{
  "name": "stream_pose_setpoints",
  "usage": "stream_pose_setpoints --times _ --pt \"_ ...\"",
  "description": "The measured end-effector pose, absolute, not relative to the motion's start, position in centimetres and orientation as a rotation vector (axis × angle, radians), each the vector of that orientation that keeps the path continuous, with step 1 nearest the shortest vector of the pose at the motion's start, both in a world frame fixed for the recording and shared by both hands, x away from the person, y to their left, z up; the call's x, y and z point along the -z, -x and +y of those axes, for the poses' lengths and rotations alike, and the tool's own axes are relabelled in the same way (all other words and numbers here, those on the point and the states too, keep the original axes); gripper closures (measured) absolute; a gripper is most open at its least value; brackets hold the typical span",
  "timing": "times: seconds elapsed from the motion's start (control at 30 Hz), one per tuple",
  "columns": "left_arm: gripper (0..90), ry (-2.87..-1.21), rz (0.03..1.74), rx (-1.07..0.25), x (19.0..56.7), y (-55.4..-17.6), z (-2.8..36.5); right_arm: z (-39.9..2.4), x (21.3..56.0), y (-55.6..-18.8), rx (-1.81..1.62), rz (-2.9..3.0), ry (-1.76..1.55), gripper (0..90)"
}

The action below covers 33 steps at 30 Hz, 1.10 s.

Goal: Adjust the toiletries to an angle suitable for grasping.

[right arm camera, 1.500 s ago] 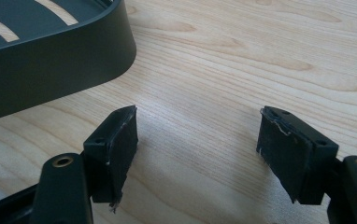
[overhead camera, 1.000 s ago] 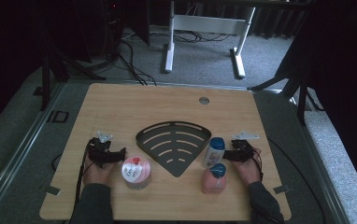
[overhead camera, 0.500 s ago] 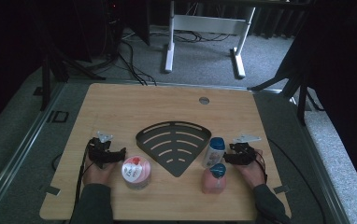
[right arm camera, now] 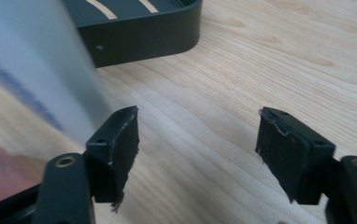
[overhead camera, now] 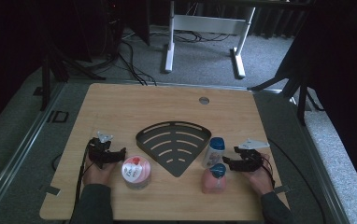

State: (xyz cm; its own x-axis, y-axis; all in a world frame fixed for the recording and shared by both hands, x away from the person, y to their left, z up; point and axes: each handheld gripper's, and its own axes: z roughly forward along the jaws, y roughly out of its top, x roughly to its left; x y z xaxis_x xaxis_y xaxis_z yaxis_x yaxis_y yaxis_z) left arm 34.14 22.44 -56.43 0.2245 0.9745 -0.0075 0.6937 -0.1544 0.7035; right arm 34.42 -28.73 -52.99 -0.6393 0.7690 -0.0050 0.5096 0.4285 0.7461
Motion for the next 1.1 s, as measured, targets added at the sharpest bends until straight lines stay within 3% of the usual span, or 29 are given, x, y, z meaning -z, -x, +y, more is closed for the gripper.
stream_pose_setpoints --times 0.13,1.1 --pt "10.4 -1.920 1.532 -0.622 56.4 -34.1 22.4 -28.8 52.9 -33.9 -1.077 2.362 -1.071 23.0" --pt "10.6 -1.921 1.531 -0.622 56.4 -34.1 22.4 -27.1 52.6 -33.9 -1.240 2.468 -0.963 22.9"
